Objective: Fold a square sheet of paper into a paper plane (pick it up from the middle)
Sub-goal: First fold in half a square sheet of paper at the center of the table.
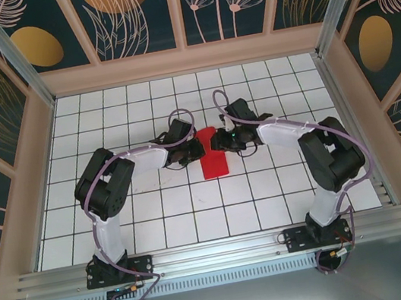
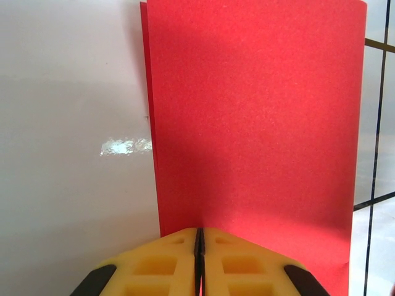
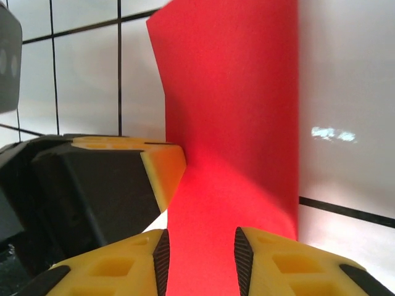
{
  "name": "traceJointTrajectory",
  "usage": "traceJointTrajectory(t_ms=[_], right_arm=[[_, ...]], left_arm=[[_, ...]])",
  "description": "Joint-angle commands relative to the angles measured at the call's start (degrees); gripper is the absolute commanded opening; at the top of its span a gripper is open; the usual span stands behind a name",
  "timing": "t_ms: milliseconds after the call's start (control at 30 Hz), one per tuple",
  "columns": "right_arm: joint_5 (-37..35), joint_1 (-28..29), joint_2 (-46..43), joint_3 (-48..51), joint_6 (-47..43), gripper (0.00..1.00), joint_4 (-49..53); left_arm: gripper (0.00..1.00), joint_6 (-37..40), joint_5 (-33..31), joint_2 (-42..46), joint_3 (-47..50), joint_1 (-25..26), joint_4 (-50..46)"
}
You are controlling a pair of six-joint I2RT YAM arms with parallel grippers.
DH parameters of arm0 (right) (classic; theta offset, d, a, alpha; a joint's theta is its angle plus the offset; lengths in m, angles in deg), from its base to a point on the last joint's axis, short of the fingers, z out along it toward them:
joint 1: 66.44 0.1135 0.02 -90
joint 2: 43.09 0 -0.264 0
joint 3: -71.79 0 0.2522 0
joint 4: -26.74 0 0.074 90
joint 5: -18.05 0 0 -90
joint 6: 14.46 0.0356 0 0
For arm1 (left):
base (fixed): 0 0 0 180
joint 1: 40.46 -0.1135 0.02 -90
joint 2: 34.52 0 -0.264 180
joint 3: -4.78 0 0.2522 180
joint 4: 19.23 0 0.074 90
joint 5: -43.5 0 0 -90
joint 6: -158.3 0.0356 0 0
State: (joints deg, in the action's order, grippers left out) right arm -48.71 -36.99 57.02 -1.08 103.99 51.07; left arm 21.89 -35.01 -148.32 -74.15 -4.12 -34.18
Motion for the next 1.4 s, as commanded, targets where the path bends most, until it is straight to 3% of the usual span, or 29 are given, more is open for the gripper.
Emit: traceJointTrajectory(t_ms=[0, 433, 733, 1033, 1200, 1367], right_arm=[[3.6, 0.2, 2.6, 0.9, -0.7, 0.35, -2.2], [6.8, -2.2, 4.3, 8.3, 0.0, 0.28, -7.4], [12.1, -2.2, -1.8, 11.3, -0.5, 0.27, -7.2], [9.0, -2.2, 0.5, 13.9, -0.6, 0.19, -4.5], [11.2, -2.2, -4.2, 13.9, -0.9, 0.18, -4.7], [12.3, -2.0, -3.4, 16.6, -0.7, 0.12, -4.9]], left_arm=[[0.13, 1.7, -4.2, -3.6, 0.4, -0.1, -5.7], [0.11, 1.8, -6.3, -4.7, 1.6, -0.1, -6.2], [0.11, 1.7, -7.2, -4.7, 1.9, -0.1, -6.2], [0.11, 1.6, -7.2, -4.6, 2.0, -0.1, -5.8], [0.11, 1.6, -7.2, -4.5, 2.1, -0.1, -5.6], [0.11, 1.5, -7.2, -4.5, 2.1, -0.1, -5.4]])
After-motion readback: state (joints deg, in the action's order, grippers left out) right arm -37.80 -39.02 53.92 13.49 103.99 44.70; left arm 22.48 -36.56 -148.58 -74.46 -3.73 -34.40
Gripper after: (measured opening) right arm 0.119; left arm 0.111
